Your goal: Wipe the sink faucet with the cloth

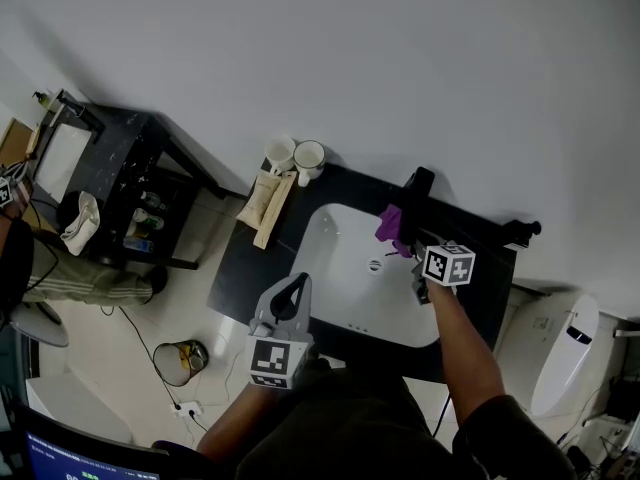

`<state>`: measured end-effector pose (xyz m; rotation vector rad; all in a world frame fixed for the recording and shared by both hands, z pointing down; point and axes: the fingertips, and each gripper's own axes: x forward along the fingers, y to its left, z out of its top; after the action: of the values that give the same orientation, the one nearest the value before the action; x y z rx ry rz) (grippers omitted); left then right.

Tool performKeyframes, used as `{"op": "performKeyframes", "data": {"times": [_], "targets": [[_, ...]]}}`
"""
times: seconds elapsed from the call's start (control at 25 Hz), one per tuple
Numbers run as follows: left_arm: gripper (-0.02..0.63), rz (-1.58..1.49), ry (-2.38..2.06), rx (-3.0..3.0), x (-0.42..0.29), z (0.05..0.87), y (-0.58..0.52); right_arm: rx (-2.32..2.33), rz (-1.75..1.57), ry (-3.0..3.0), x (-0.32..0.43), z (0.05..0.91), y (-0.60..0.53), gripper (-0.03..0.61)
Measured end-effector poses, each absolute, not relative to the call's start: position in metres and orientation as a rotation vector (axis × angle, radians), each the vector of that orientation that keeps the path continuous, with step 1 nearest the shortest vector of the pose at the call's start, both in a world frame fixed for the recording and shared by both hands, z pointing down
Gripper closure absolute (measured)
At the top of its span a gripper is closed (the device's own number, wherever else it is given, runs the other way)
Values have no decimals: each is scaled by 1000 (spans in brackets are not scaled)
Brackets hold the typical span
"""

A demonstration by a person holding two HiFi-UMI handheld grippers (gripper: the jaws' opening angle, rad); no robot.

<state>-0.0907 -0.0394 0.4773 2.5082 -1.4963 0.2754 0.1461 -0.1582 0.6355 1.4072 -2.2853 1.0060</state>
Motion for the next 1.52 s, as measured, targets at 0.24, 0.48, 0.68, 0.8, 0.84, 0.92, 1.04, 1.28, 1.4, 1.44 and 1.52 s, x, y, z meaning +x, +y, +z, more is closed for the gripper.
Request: {"op": "performKeyframes", "data": {"times": [0.24, 0.48, 0.68, 0.8, 0.84, 0.92, 1.04, 1.28, 1.4, 1.44, 1.52], "targets": [[597, 231, -1410, 2574, -81, 471, -51, 1544, 1129, -2334, 119, 616, -118, 518], [597, 225, -1351, 2616, -88, 469, -60, 1733, 1328, -2311, 85, 611, -114, 518], [597, 222, -1313, 2641, -98, 468, -64, 1992, 1564, -2282, 68, 593, -119, 520], [597, 226, -1296, 2659, -105, 467, -67, 2235, 1695, -2225, 71, 579, -134, 520], [597, 229, -1292, 2663, -107, 467, -68, 2315, 1735, -2190, 73, 576, -139, 520], [597, 234, -1286, 2668, -113, 467, -69, 2463, 1810, -2106, 76, 574, -150, 520], [597, 237, -1282, 2672, -121, 467, -70, 2621, 1878, -2009, 79, 573, -163, 520], [597, 229, -1282, 2659, -134, 467, -71, 2912, 1726, -1837, 99, 563, -184, 520], [597, 256, -1287, 2652, -145, 475, -72, 3026, 1712, -1773, 105, 558, -194, 522], [597, 263, -1288, 2647, -147, 477, -72, 3054, 1708, -1749, 106, 557, -196, 522], [597, 262, -1285, 2642, -148, 479, -71, 3105, 1698, -1705, 112, 555, -196, 522]]}}
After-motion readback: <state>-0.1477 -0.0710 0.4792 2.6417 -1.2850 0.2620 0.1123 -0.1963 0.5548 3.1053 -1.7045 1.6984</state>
